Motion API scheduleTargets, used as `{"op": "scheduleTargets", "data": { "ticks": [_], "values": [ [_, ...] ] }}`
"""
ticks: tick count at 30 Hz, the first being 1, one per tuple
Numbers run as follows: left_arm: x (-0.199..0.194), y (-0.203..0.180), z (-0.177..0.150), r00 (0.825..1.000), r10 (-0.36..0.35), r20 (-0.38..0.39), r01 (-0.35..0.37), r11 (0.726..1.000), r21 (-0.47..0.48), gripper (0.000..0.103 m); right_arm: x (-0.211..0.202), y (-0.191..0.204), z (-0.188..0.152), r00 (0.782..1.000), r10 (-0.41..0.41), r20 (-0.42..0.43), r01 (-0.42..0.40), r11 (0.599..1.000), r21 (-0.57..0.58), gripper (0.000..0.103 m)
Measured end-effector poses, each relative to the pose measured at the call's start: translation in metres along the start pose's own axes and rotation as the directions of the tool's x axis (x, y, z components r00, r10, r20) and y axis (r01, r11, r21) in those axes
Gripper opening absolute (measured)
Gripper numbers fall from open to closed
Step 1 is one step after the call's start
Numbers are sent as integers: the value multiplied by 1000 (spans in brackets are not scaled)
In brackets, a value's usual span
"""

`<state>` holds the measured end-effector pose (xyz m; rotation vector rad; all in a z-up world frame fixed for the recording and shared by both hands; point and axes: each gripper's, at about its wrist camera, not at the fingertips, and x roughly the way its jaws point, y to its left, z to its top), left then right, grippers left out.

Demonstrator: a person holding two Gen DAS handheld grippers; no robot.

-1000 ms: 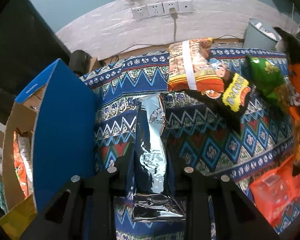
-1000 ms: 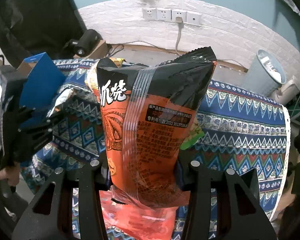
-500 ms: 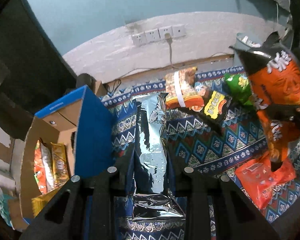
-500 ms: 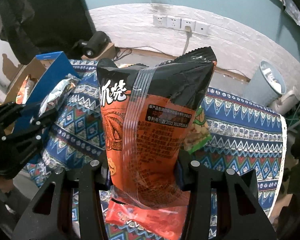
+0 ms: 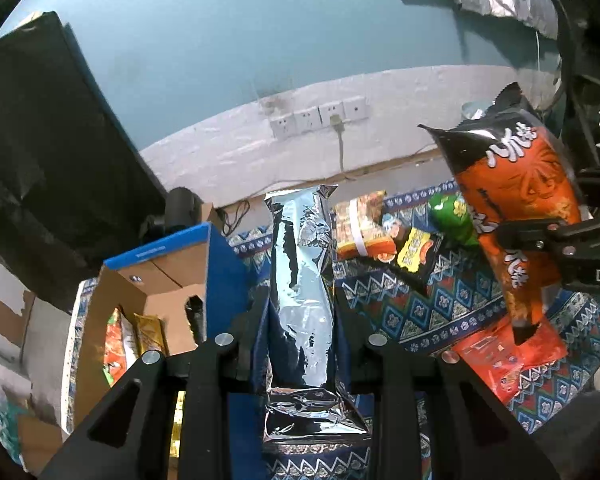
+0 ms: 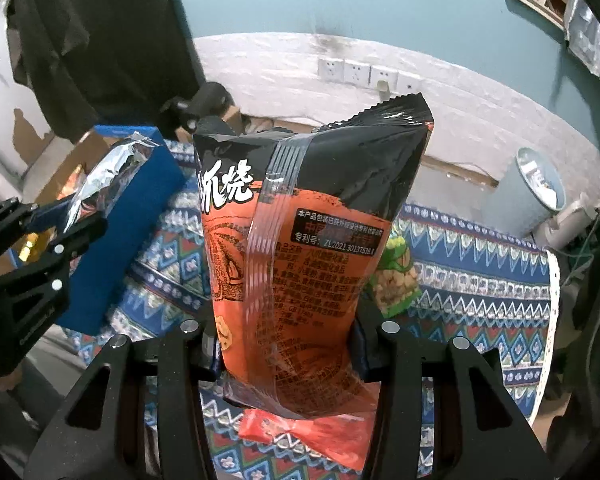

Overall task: Organize snacks
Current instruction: 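Lift the silver packet and orange-and-black bag off the pile, then carry both bags over the box and open both tools to drop them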

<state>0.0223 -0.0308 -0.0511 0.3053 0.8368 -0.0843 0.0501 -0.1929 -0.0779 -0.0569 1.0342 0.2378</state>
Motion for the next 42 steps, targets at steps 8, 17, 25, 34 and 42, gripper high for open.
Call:
{"op": "scheduleTargets", "data": {
  "ticks": [8,17,25,34,42],
  "values": [
    [-22,23,10,998,30,59,-29,999,-16,29,-13,19,21,999,23,41,-22,999,-29,46],
    [-38,63,11,995,44,95,-37,996,-81,29,-15,54,51,996,49,71,-43,995,-86,46],
    [-35,103,0,992,93,82,-81,988,-133,29,-5,96,79,993,86,78,-74,987,-142,46],
    [-28,147,-22,989,142,38,-131,971,-201,29,9,150,106,989,130,68,-114,972,-208,46],
    [-16,183,-38,983,185,-10,-182,951,-250,29,28,193,124,985,169,46,-151,953,-264,46]
  ]
}}
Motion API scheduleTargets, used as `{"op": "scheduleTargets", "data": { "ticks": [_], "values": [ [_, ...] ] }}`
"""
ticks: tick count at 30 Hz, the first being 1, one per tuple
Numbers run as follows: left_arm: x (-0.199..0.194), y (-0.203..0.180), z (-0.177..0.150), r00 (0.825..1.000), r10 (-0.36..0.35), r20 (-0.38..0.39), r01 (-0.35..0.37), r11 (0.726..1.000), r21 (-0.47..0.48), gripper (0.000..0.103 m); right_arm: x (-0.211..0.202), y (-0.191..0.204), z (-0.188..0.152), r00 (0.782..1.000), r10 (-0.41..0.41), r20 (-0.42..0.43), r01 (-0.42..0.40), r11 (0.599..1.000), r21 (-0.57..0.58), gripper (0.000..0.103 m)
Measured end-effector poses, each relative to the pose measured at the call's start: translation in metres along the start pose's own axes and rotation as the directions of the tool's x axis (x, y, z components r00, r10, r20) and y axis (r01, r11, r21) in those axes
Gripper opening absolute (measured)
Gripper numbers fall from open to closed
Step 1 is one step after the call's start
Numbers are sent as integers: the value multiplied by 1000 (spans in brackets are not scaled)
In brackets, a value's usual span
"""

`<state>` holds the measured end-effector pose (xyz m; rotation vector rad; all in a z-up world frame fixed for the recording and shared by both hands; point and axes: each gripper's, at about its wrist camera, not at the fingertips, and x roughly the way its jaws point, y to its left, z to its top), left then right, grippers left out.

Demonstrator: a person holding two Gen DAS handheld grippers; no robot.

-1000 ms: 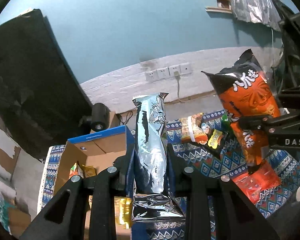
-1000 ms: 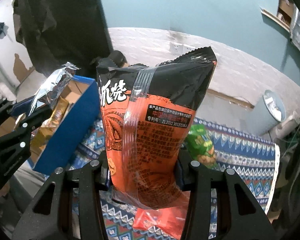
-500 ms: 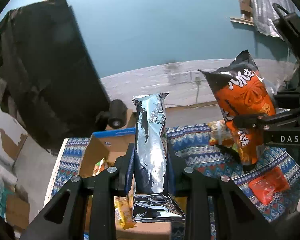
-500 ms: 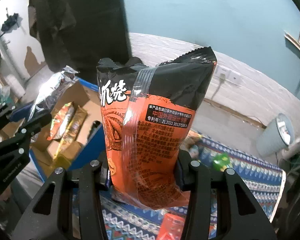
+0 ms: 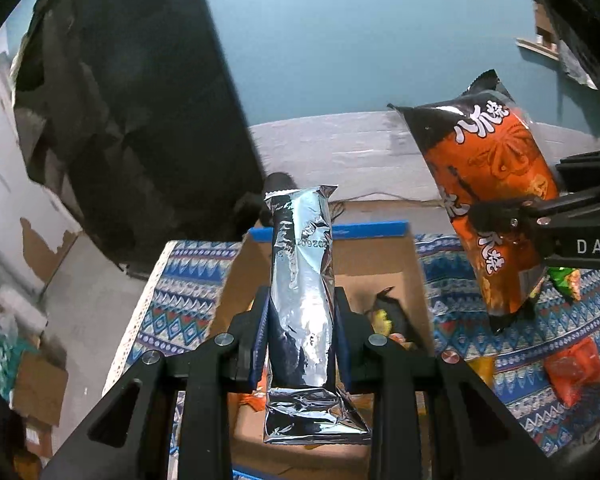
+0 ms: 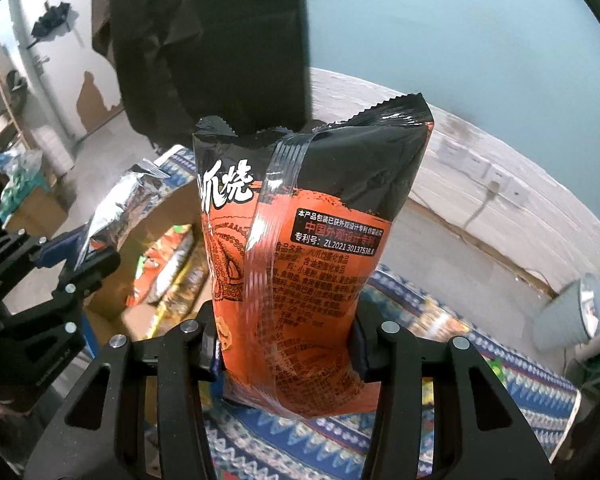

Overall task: Organize snacks
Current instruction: 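Carry both bags over the box and open both tools to drop them, then move both tools back over the snack pile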

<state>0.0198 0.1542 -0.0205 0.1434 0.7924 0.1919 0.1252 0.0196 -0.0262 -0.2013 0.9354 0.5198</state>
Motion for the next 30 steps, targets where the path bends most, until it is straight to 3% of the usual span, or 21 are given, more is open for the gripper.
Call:
{"op": "scheduleTargets", "data": {
  "ticks": [16,20,22,24,30],
  "values": [
    [28,36,-15,995,48,-82,-53,996,-71,29,49,54,12,993,81,-83,-87,993,-76,48],
    [31,37,-15,994,56,-97,-63,995,-77,31,47,56,12,994,75,-79,-81,994,-77,64],
    [31,36,-15,993,64,-101,-71,995,-75,36,45,54,13,996,65,-67,-70,995,-72,71],
    [31,35,-15,993,67,-101,-75,994,-76,55,41,51,14,996,62,-59,-66,996,-66,74],
    [24,29,-11,994,83,-73,-88,994,-69,74,28,36,10,998,47,-39,-49,998,-38,78]
  ]
}}
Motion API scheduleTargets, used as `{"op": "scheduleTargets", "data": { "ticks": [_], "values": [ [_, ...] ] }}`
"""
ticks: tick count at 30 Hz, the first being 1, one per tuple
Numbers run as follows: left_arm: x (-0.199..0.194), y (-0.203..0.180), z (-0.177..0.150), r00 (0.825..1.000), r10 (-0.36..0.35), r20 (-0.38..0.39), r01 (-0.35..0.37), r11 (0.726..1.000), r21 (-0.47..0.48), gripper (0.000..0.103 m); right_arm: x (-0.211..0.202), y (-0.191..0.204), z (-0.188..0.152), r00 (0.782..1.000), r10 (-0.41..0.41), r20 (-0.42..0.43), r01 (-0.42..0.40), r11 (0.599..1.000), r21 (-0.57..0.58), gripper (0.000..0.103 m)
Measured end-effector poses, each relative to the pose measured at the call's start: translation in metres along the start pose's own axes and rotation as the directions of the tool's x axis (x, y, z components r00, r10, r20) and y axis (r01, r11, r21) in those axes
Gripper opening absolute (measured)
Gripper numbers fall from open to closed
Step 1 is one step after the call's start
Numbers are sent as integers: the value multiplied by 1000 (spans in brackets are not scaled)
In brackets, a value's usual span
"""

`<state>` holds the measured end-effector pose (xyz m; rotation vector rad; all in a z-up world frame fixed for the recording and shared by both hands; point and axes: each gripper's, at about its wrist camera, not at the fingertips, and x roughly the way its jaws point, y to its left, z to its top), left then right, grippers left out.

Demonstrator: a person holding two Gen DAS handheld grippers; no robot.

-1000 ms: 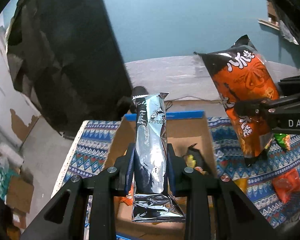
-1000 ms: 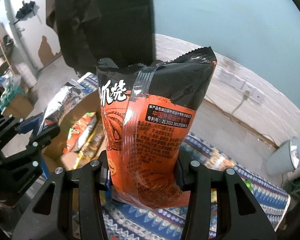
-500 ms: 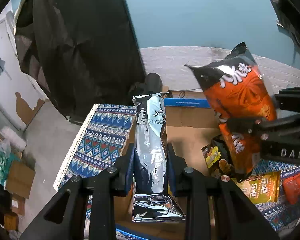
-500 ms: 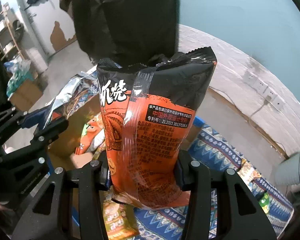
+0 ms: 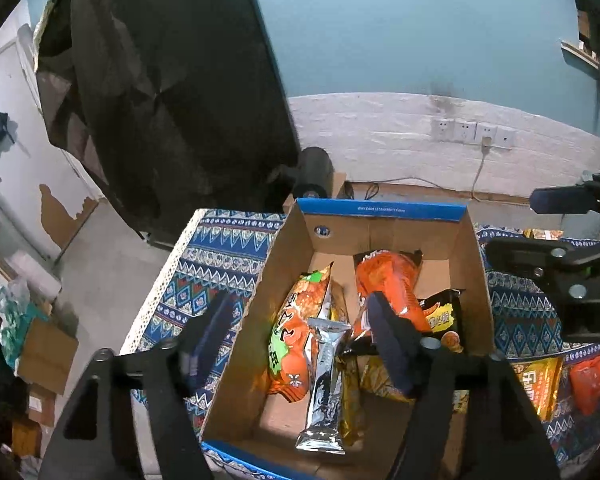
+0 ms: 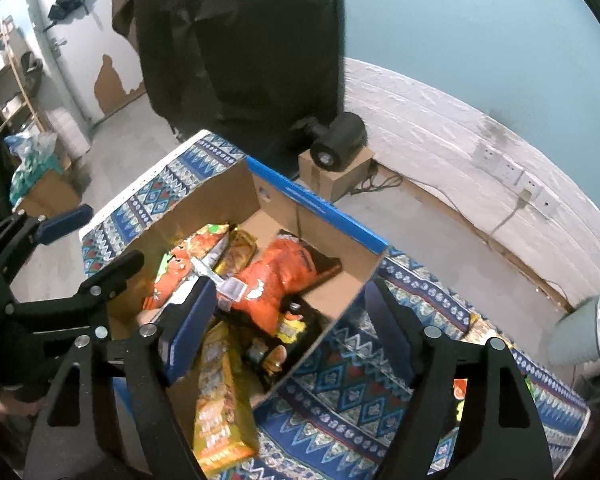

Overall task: Organize snacks
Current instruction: 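Move both tools back over the snack pile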

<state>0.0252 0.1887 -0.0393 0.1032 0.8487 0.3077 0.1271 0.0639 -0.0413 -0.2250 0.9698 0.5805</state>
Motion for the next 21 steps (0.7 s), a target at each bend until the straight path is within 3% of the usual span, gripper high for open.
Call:
{"op": "scheduleTargets", "data": {
  "ticks": [5,21],
  "values": [
    [-8,-11,4,1000,-30,6,30,1000,9,79,-9,-17,-13,1000,-18,-11,19,999,30,79],
    [-41,-73,17,989,-135,59,128,987,101,80,-58,-81,-65,993,-113,-38,117,986,122,79]
  ]
}}
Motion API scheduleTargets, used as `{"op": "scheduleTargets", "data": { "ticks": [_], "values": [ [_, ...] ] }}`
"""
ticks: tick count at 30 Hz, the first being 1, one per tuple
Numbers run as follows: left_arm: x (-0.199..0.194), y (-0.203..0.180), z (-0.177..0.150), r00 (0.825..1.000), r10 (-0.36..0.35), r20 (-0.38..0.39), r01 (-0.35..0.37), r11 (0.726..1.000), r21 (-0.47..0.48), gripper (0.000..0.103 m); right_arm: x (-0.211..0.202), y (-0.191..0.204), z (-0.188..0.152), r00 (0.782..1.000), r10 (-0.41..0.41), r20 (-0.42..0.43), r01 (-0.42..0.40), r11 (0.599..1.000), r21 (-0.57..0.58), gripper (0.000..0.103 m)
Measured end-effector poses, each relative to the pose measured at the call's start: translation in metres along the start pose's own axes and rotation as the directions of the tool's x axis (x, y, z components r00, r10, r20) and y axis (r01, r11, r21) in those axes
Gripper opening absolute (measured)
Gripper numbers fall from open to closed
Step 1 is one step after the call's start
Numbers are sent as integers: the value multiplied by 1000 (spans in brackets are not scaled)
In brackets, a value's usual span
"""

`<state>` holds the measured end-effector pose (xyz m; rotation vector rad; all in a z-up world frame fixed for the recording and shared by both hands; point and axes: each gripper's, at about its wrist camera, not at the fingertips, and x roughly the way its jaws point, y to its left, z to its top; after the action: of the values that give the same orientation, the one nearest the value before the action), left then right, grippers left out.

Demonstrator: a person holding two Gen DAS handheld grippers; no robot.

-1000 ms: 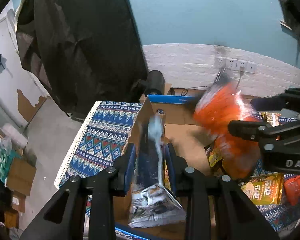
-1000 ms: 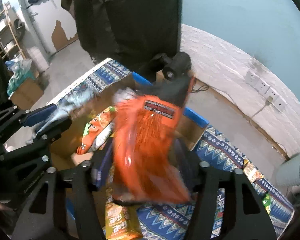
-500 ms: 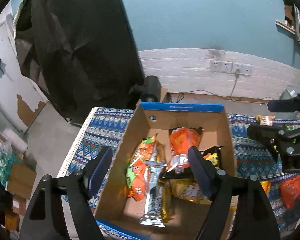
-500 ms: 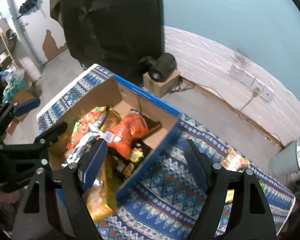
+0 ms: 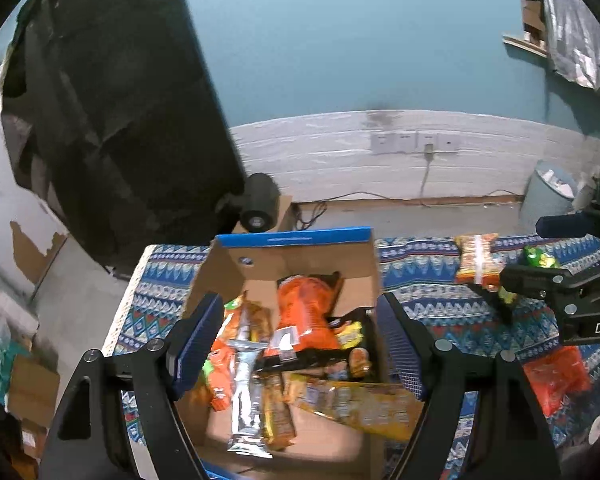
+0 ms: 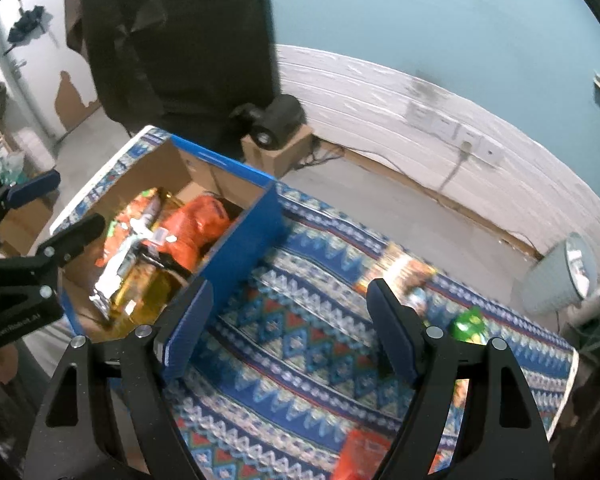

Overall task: Organize snacks
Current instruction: 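Move both tools back over the snack pile, then grasp the red snack bag with the right tool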

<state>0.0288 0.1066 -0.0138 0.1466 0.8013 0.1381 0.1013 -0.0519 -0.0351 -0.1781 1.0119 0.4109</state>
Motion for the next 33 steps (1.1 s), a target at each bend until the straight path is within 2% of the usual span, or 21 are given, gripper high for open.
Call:
{"op": "scheduleTargets", "data": {
  "ticks": [7,11,18,22,27,33],
  "values": [
    [-8,-35,5,998,-55,8,55,997,57,80,-14,-32,-28,999,-40,-22,41,999,34,79],
    [-10,-54,5,994,-106,-8,106,991,76,80,-19,-53,-45,997,-61,-38,63,997,55,79],
    [-13,-93,2,989,-146,-27,148,980,134,80,-25,-84,-79,994,-78,-82,85,992,95,79],
    [-10,-117,-6,984,-166,-60,174,968,181,80,-23,-94,-101,990,-74,-119,85,992,90,79],
    [4,-140,-24,983,-149,-108,171,957,234,80,-16,-103,-129,982,-69,-178,81,995,64,79],
    [21,-158,-51,965,-158,-208,210,943,260,80,0,-112,-168,963,-39,-268,56,997,57,79]
  ]
}}
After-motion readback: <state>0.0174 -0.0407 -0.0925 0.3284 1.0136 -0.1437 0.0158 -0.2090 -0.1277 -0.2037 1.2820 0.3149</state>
